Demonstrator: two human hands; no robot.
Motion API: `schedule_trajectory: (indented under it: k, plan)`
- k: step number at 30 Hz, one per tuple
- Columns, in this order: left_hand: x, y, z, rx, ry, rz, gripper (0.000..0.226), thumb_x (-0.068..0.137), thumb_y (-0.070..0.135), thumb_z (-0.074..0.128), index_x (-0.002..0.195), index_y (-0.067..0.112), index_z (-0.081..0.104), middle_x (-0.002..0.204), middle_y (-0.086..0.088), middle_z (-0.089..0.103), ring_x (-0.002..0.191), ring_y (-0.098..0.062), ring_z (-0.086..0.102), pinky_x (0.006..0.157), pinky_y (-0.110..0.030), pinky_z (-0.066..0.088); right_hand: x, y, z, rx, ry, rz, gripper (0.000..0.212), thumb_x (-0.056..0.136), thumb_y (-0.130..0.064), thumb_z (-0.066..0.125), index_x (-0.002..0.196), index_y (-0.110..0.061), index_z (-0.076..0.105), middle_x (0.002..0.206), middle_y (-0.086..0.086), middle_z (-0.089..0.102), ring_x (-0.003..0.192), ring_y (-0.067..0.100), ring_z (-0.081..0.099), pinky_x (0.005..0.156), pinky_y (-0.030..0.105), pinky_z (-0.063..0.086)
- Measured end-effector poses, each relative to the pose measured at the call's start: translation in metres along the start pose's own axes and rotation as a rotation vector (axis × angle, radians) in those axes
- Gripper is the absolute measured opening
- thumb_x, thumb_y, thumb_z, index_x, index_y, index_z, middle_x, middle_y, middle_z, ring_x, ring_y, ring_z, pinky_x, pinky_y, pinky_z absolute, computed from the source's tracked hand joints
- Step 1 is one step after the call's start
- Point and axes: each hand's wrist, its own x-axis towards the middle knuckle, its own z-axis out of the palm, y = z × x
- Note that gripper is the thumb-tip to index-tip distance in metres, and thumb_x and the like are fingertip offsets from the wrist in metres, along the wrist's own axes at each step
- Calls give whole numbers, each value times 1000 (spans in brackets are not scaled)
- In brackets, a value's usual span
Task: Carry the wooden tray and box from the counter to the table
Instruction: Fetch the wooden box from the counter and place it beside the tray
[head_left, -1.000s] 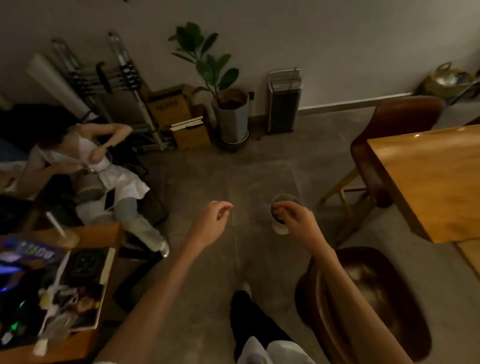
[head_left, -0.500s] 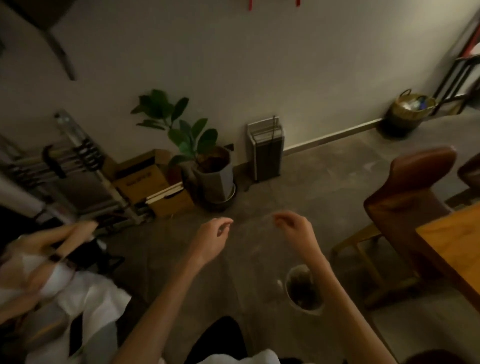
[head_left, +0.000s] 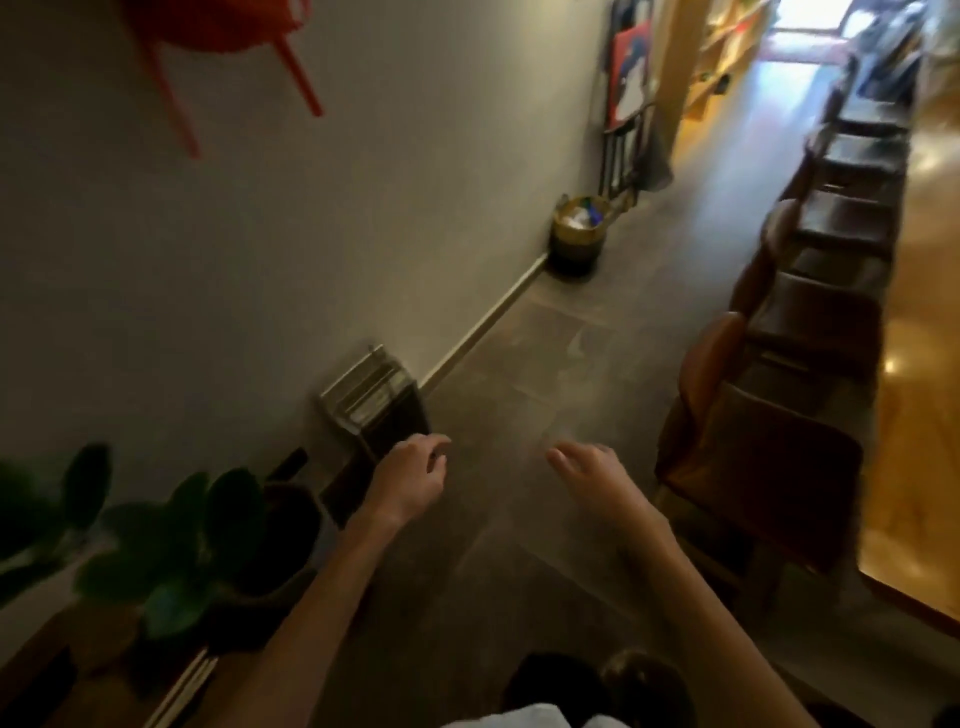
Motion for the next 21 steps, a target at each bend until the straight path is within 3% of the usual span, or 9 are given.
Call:
schedule_trajectory:
  k: [2,4,6,10,13,16,21]
  plan:
    - [53,12,0,98,-43,111,34,95,24,57,128,20,63,133,-2,61,126,-21,51,108,-35,40,28,5,-15,-55,29,109,42,102,-48,40,130,-24,61,134,2,60,135,27,45,112,48,37]
    - [115,24,5,126,-82,185,37,96,27,55,131,21,61,138,0,56,133,-20,44,112,-35,33,68,17,-32,-2,93,154,38,102,-41,44,130,-19,61,131,2,61,129,23,51,107,41,44]
    - [172,34,14,88,-151,214,38,97,28,54,134,22,59,138,1,56,130,-19,48,111,-34,37,107,30,-50,129,129,170,34,102,-32,49,131,-17,60,129,2,63,117,16,59,97,30,49]
    - [302,54,32,-44,-297,195,37,96,28,55,132,24,60,130,2,66,116,-15,63,100,-34,49,211,55,-86,278,142,193,33,102,-31,49,132,-21,58,127,-2,63,104,3,58,79,14,46]
    - [386,77,34,-87,-343,193,34,97,22,57,130,20,64,124,-1,70,109,-13,66,93,-25,50,278,68,-117,368,194,247,32,101,-34,49,130,-23,59,124,-4,65,110,5,60,86,18,49]
    - [478,100,33,-138,-367,207,32,96,18,59,127,17,66,119,-5,72,103,-13,68,90,-25,51,344,75,-156,419,230,289,34,102,-34,48,131,-22,59,122,-4,65,112,9,61,95,28,52]
    - [636,143,41,-201,-376,257,28,95,17,61,122,19,69,112,-2,74,99,-14,70,85,-27,54,455,97,-223,420,341,331,32,103,-34,47,130,-24,60,116,-14,63,105,-2,59,79,12,45]
